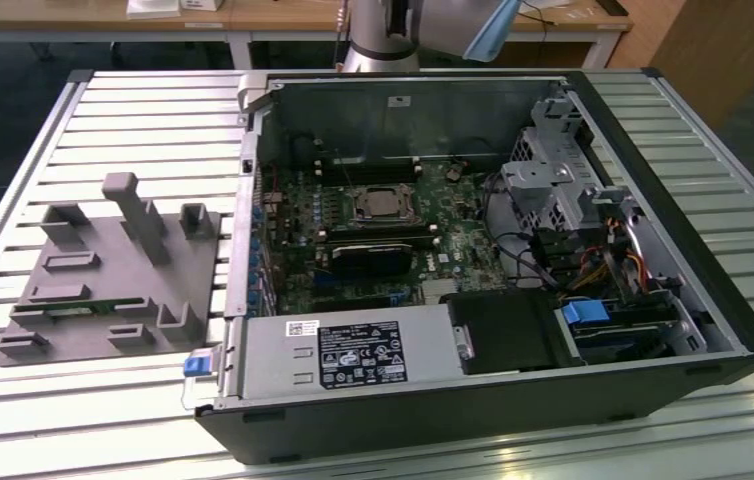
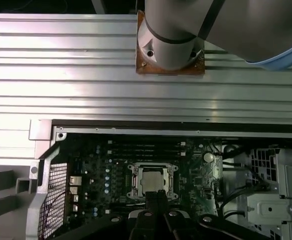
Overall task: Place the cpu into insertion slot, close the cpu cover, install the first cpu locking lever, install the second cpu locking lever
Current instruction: 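Close the cpu cover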
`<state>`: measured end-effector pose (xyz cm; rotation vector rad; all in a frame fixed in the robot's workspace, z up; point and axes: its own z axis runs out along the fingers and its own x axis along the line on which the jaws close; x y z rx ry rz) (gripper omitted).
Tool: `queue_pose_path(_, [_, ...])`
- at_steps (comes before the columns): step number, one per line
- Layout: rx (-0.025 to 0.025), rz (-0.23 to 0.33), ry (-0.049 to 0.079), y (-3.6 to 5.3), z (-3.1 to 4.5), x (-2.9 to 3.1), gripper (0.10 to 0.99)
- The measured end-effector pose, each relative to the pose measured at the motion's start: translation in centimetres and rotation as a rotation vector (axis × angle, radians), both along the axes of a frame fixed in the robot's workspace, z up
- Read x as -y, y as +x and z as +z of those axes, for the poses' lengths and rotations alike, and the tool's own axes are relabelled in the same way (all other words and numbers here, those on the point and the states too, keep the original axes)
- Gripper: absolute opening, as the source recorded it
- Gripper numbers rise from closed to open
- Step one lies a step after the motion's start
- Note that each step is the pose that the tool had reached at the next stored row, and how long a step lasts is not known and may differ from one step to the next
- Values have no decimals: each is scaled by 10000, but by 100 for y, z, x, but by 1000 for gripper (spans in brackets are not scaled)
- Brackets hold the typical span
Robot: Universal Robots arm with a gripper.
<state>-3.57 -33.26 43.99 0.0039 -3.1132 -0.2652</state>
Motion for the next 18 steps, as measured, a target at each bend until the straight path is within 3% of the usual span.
queue_pose_path(9, [0, -1, 2, 0, -163, 61, 102])
queue_pose_path(18, [0, -1, 1, 0, -327, 85, 102])
